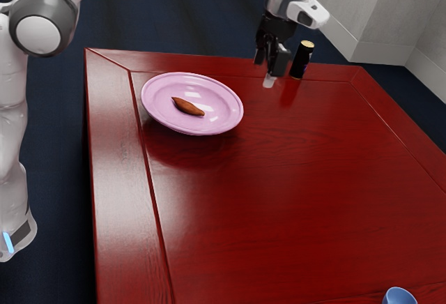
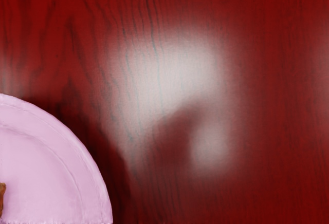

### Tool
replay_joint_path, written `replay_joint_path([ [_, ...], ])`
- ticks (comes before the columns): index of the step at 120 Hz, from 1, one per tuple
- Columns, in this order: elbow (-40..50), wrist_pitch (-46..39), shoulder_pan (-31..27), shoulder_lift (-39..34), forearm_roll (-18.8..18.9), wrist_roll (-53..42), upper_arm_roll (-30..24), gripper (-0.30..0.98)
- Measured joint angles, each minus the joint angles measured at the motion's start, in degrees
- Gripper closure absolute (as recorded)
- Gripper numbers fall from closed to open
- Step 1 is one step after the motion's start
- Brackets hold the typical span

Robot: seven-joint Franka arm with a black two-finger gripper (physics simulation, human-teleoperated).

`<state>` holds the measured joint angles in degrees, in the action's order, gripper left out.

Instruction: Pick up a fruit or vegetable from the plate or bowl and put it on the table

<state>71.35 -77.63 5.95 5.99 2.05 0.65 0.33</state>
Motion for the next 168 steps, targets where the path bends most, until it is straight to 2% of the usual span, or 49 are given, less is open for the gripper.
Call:
replay_joint_path([
  [25,-0.3,1.0,-1.4,0.4,0.3,1.4,0.9,0.00],
  [40,0.1,2.4,-5.2,-0.4,0.5,0.7,1.7,0.00],
  [49,3.5,2.6,-6.8,-1.2,0.3,-0.1,1.8,0.00],
  [65,15.3,1.1,-5.8,-9.4,0.5,-3.2,3.3,0.00],
  [106,32.7,-8.2,-7.3,-18.0,2.0,-21.8,4.6,0.00],
  [140,38.5,-13.3,-7.2,-21.1,6.5,-38.5,4.3,0.00],
  [168,48.4,-18.5,-7.2,-27.7,6.7,-48.6,6.8,0.00],
])
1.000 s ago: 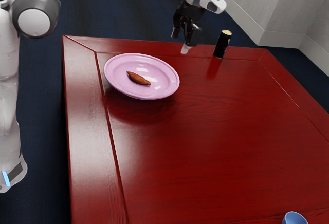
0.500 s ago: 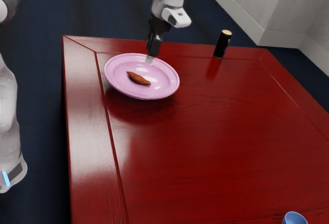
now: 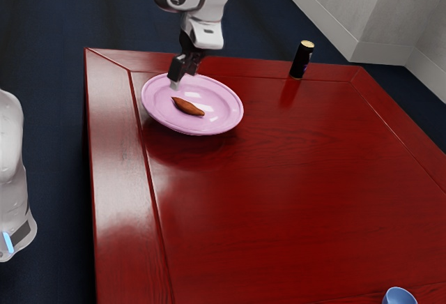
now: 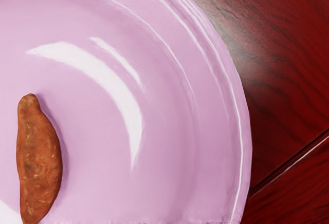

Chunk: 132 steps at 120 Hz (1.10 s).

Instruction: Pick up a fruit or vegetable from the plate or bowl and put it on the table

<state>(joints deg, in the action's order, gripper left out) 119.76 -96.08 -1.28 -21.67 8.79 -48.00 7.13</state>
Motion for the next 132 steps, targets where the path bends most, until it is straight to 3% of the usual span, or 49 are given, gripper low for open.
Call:
replay_joint_path([
  [84,7.4,-16.0,0.0,-0.2,-1.3,-14.7,11.0,0.00],
  [132,7.2,-24.7,0.0,8.7,-4.4,-17.5,11.4,0.00],
])
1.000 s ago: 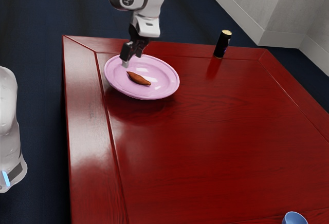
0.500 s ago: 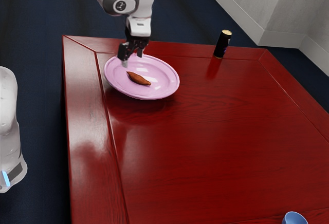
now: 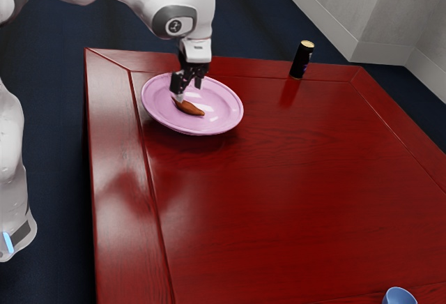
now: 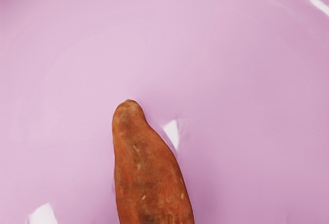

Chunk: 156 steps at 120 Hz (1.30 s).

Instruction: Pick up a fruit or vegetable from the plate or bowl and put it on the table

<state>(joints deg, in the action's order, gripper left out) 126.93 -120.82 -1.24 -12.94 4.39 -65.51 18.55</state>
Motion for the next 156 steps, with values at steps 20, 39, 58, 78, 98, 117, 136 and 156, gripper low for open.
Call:
replay_joint_path([
  [20,-0.1,-1.6,-0.1,2.6,-1.2,-0.7,0.0,0.00],
  [39,-0.1,-2.6,-0.1,4.3,-2.2,-1.3,0.1,0.00],
  [58,-0.1,-3.5,-0.2,5.4,-2.8,-1.7,0.3,0.00],
  [78,-0.1,-3.9,-0.4,6.3,-2.9,-2.1,0.7,0.00],
  [98,-0.2,-4.0,-0.4,6.9,-3.4,-2.3,0.7,0.03],
  [117,-0.2,-4.1,-0.4,7.4,-3.9,-2.5,0.7,0.07],
  [136,-0.2,-4.1,-0.4,7.4,-4.4,-2.6,0.7,0.15],
  [156,-0.2,-4.1,-0.4,7.4,-4.8,-2.7,0.7,0.31],
])
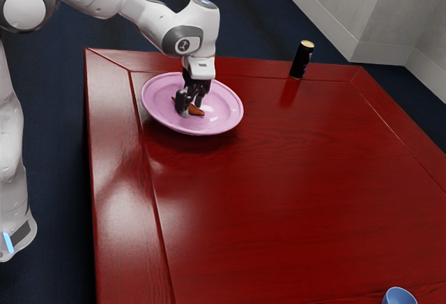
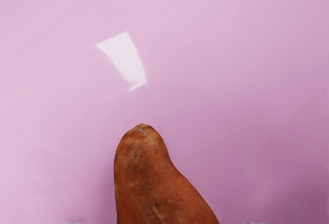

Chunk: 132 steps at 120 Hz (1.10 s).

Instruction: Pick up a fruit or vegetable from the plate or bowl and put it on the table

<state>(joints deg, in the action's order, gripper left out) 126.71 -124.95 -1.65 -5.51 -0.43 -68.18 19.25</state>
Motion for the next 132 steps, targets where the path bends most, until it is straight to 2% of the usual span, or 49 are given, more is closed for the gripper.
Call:
replay_joint_path([
  [15,-0.1,0.1,0.0,0.0,-0.1,0.0,0.0,0.45],
  [29,-0.2,0.2,0.0,0.0,-0.1,-0.1,0.0,0.53],
  [62,-0.8,0.8,0.0,-0.3,-0.1,0.0,-0.1,0.58],
  [95,-3.8,4.6,0.1,-0.9,0.1,0.9,-1.0,0.58],
  [114,-7.4,8.0,0.1,-1.6,1.2,2.2,-6.0,0.58],
  [132,-10.8,11.3,0.3,-2.2,2.2,4.1,-15.2,0.57],
])
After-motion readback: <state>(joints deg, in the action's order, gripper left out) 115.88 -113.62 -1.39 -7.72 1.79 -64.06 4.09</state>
